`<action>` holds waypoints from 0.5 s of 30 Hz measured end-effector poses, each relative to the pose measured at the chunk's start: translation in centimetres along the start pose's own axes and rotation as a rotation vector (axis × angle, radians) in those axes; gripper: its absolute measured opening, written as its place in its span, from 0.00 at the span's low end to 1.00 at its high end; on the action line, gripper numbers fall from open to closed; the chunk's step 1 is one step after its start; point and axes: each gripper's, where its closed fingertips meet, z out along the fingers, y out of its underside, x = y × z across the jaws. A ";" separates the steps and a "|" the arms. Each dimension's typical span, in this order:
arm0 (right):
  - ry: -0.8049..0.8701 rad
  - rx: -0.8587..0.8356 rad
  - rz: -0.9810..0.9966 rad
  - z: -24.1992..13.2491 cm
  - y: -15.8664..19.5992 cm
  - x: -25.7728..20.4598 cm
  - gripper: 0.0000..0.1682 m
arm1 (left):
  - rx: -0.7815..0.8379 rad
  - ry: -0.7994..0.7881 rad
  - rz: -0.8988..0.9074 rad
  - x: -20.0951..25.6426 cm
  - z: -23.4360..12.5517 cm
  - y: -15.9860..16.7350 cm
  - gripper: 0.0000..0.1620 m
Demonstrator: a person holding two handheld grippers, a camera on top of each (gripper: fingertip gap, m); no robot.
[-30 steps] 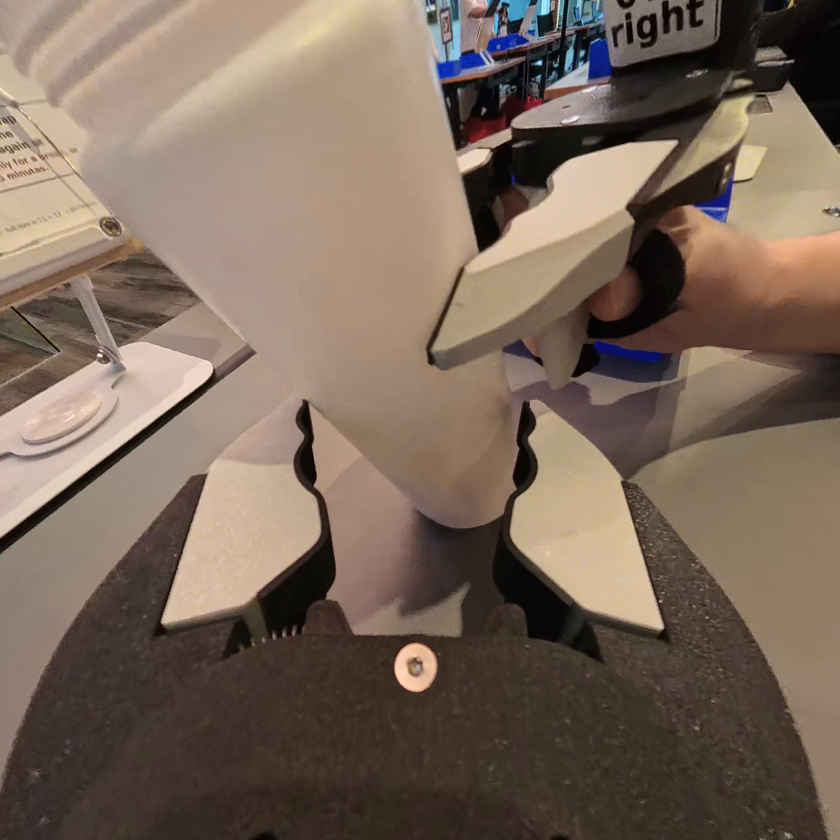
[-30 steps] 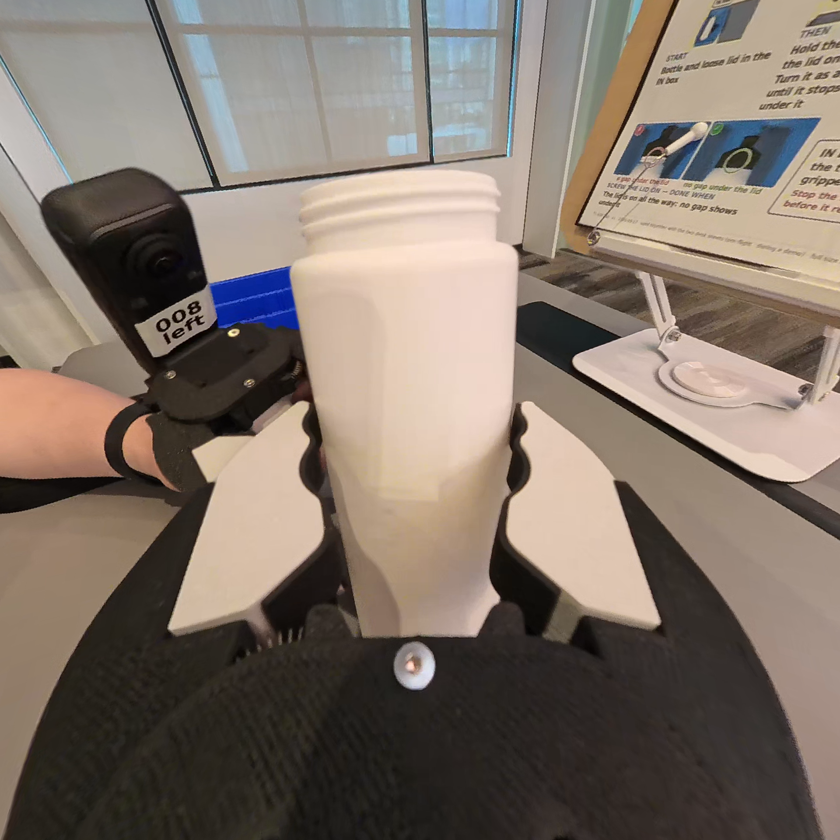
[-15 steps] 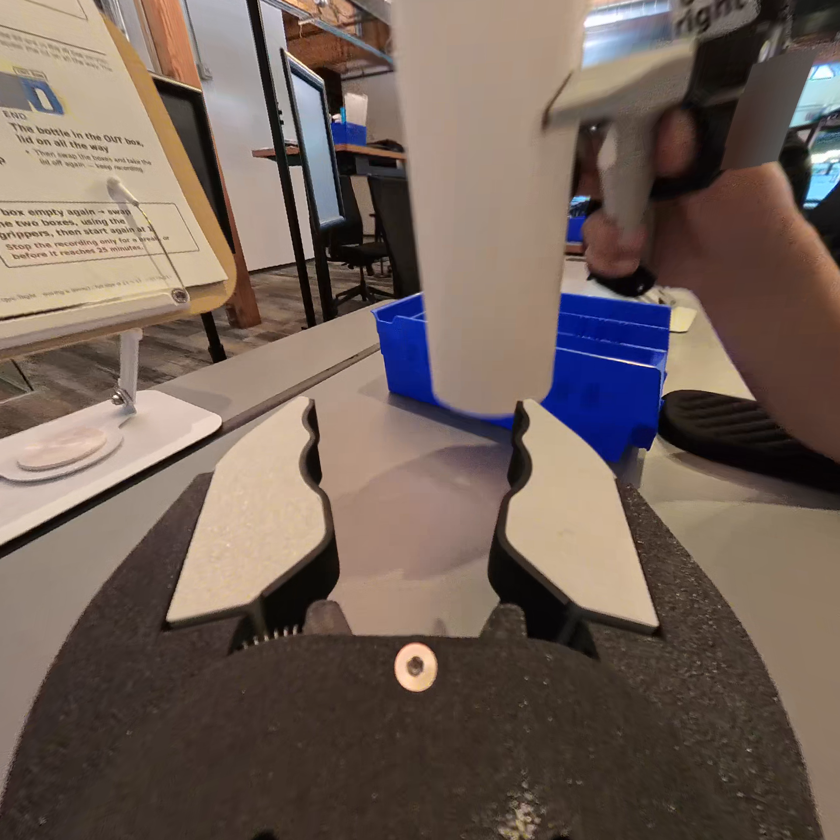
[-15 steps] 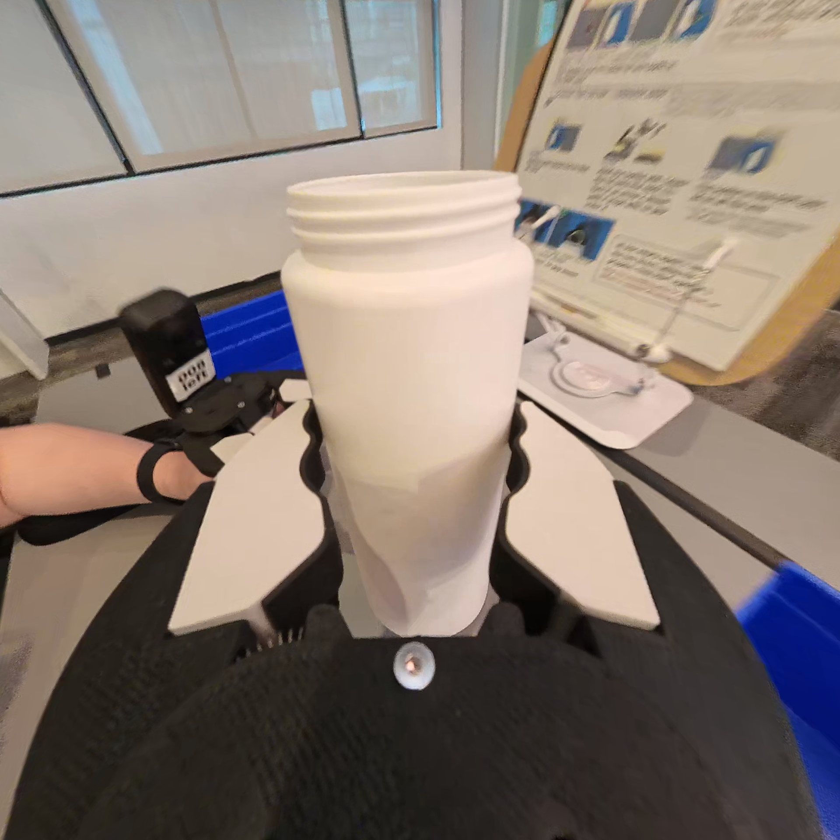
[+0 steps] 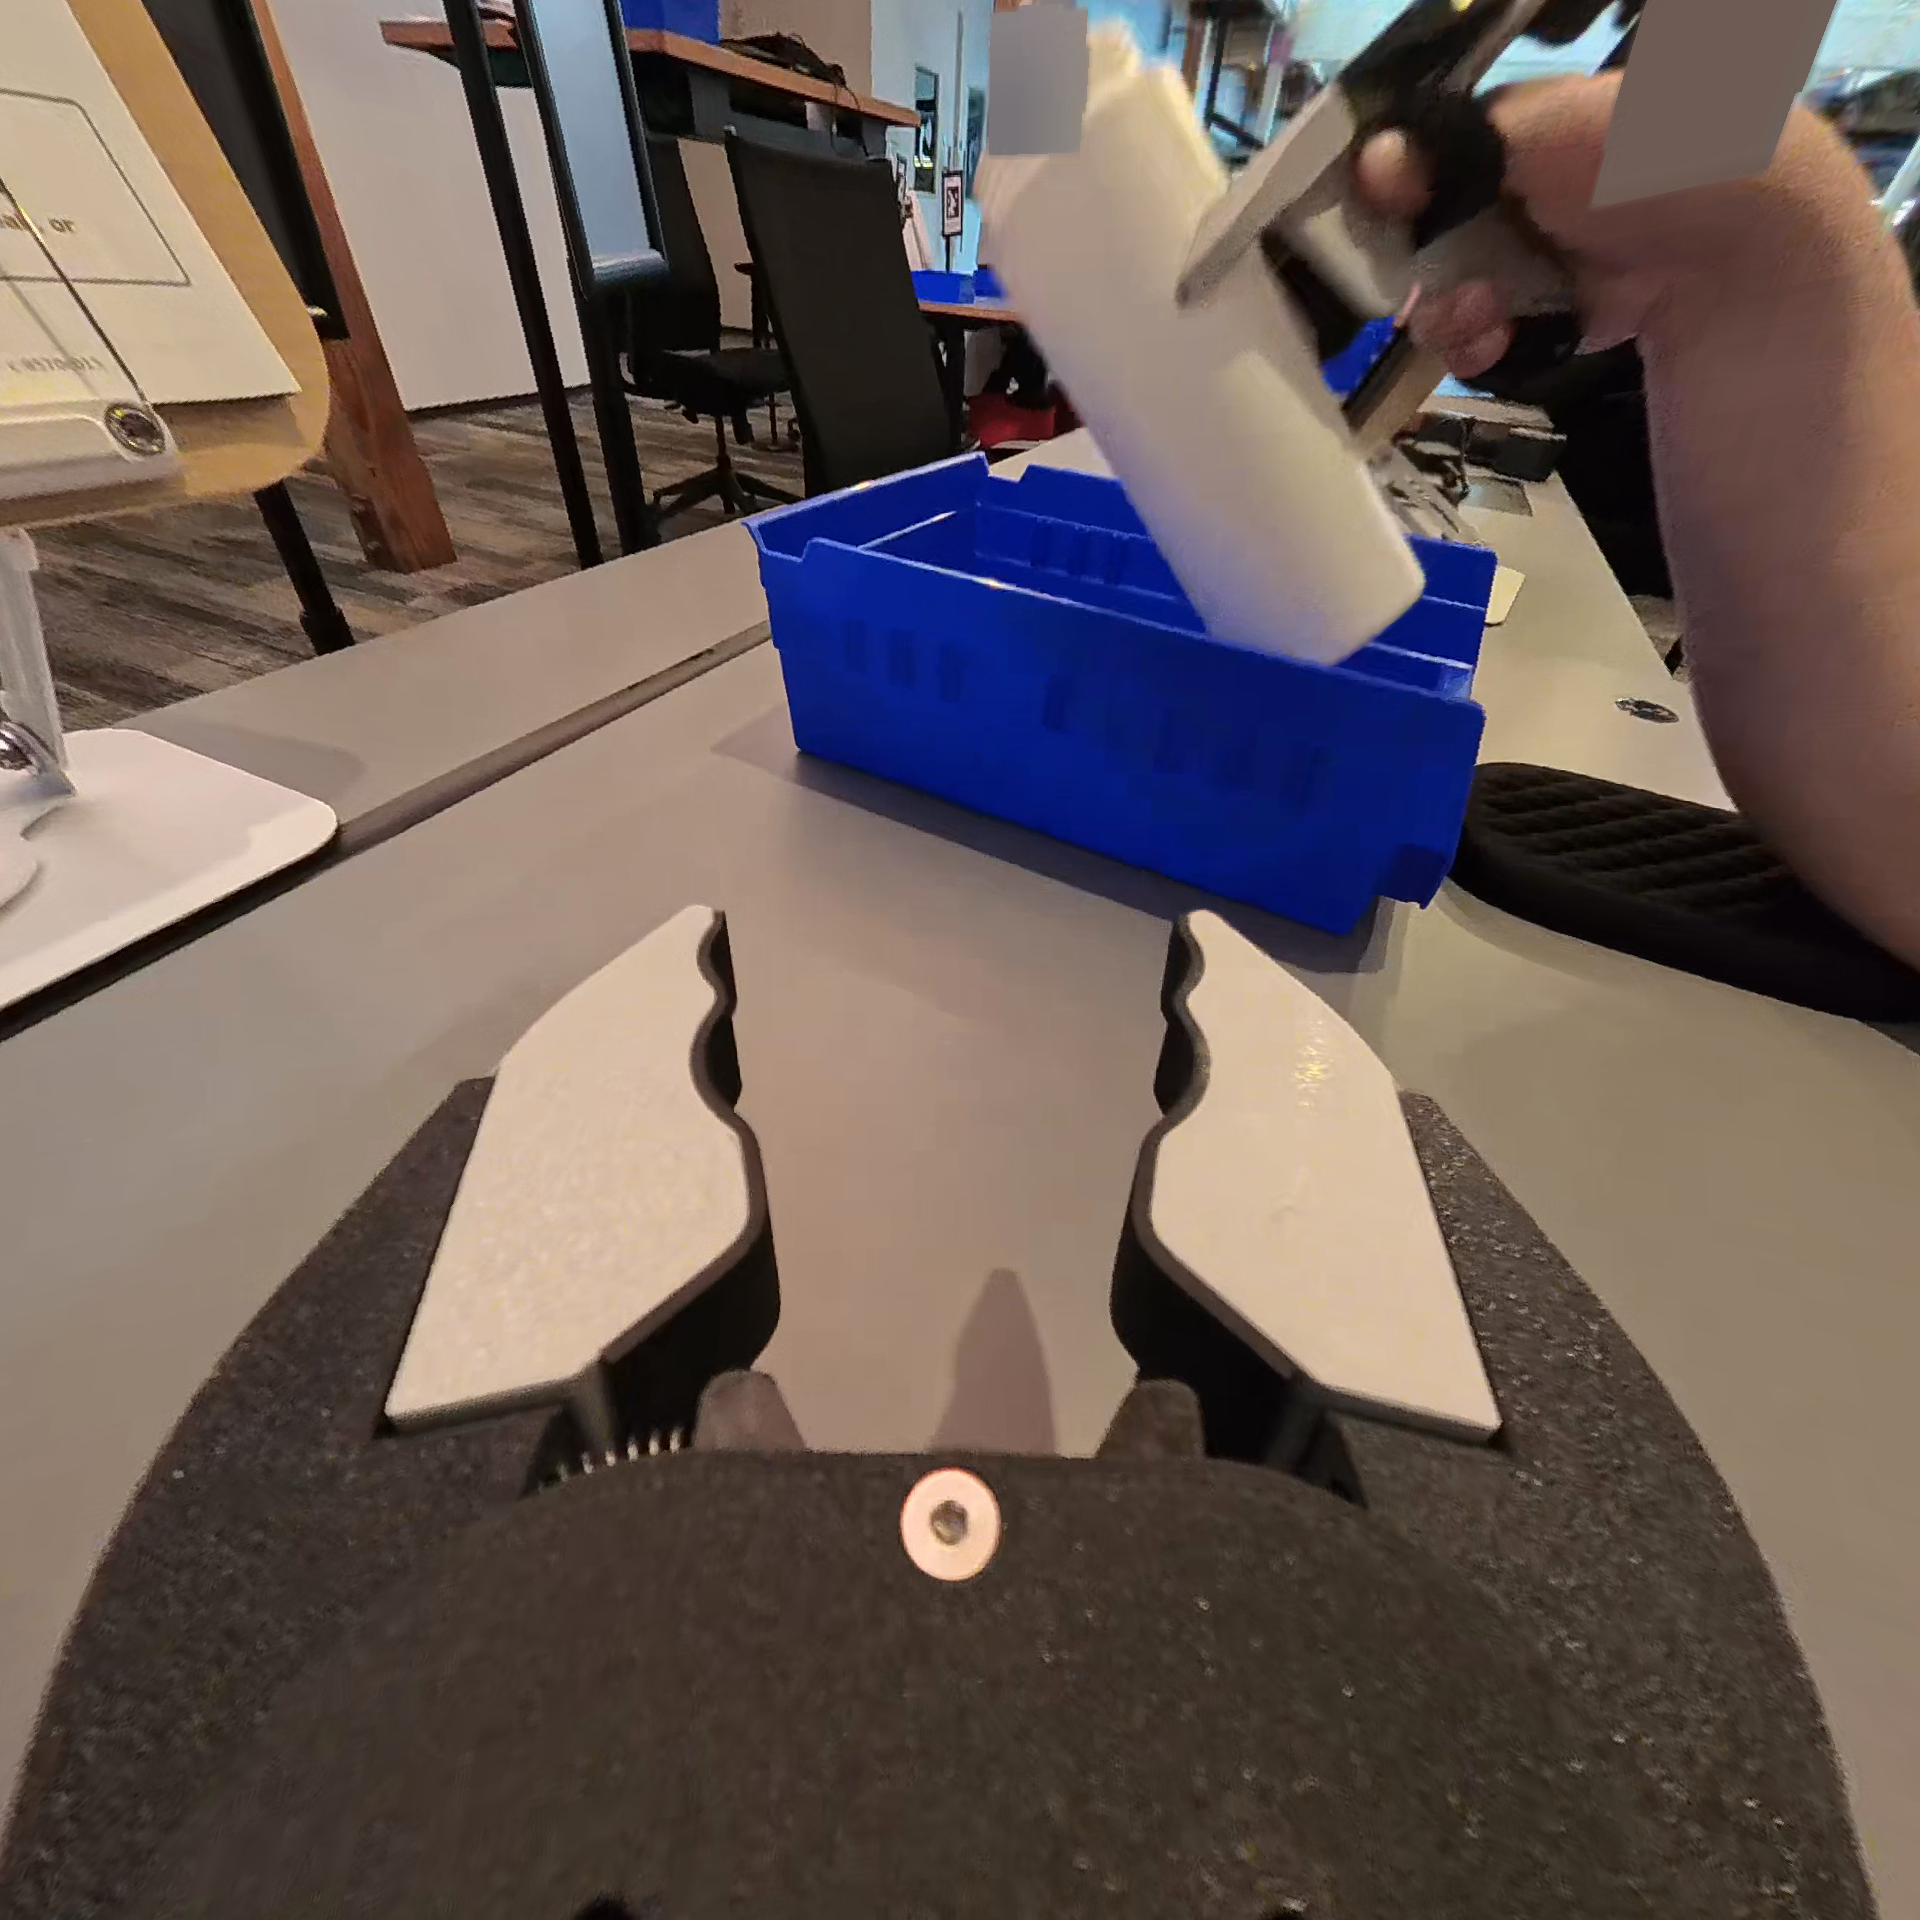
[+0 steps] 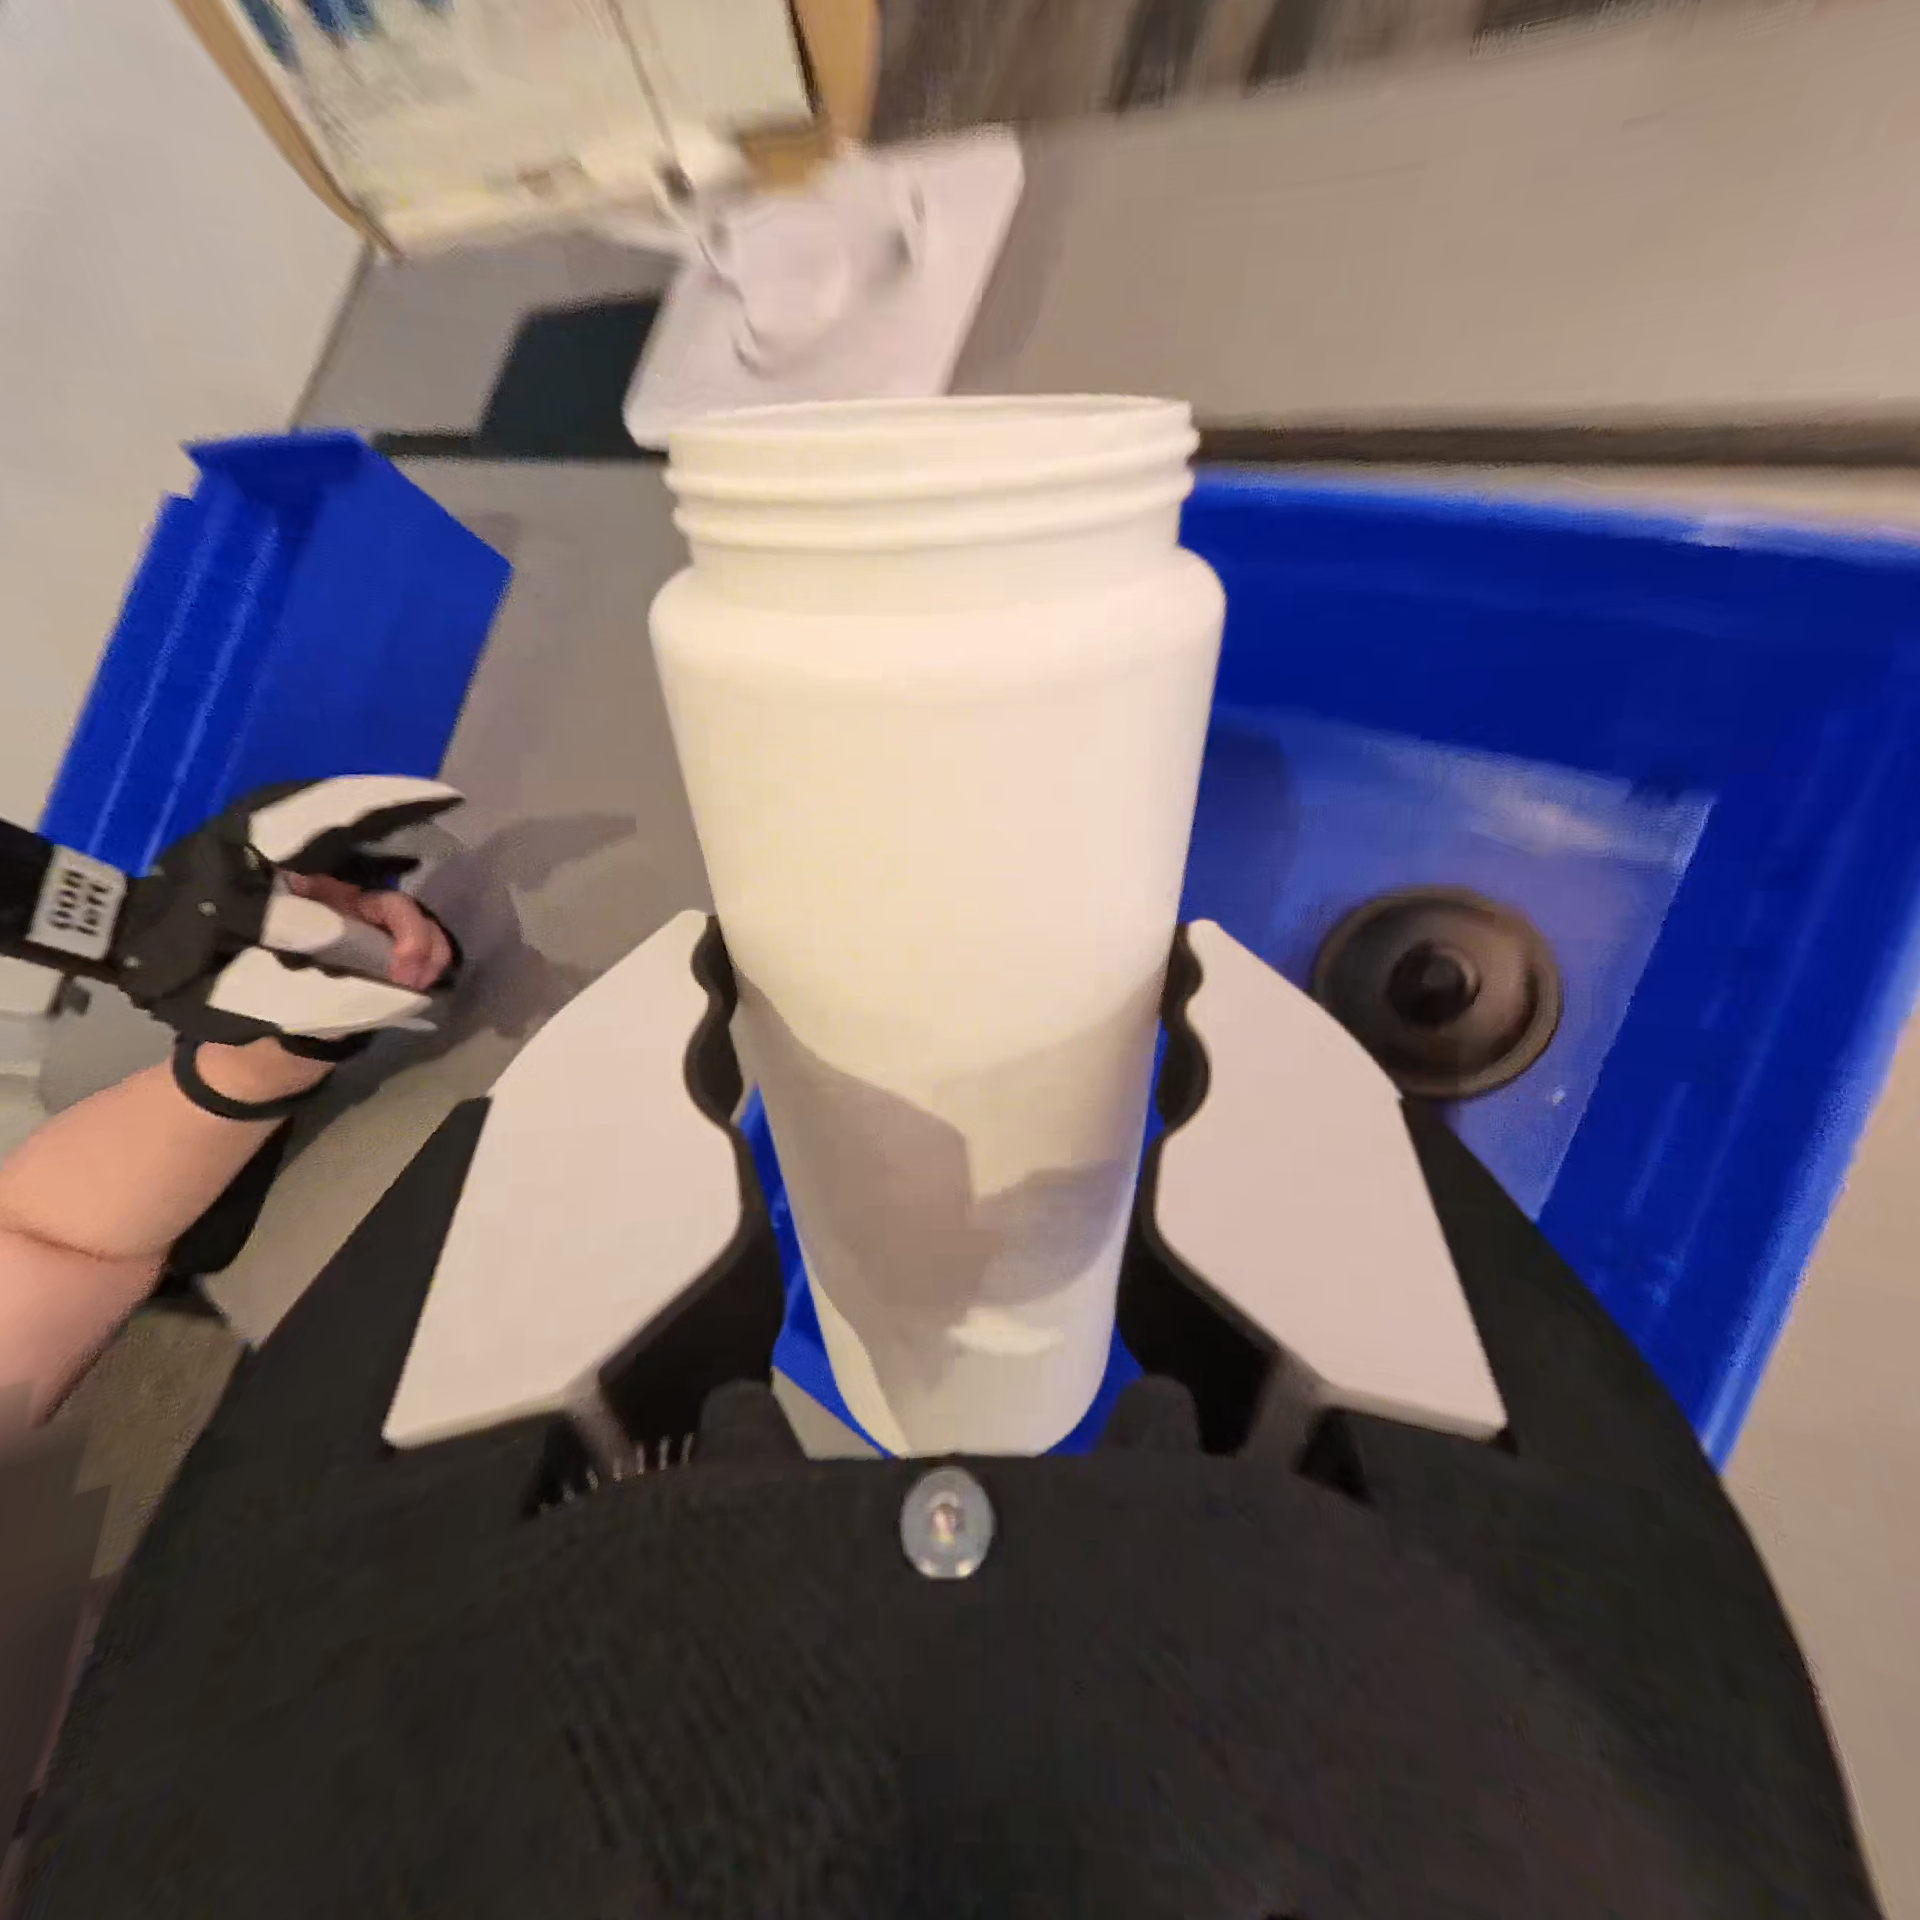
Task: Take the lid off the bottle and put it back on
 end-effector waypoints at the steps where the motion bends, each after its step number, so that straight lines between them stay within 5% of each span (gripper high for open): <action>1: -0.001 -0.057 0.029 1.3 0.8 0.9 0.48 | -0.005 0.001 -0.002 0.0 0.0 0.1 0.49; 6: 0.023 -0.260 0.160 6.3 4.2 3.9 0.48 | -0.026 0.007 0.001 0.1 0.2 0.5 0.49; 15: 0.221 -0.400 0.198 7.9 7.0 6.8 0.48 | -0.052 0.011 0.001 0.1 0.4 0.9 0.49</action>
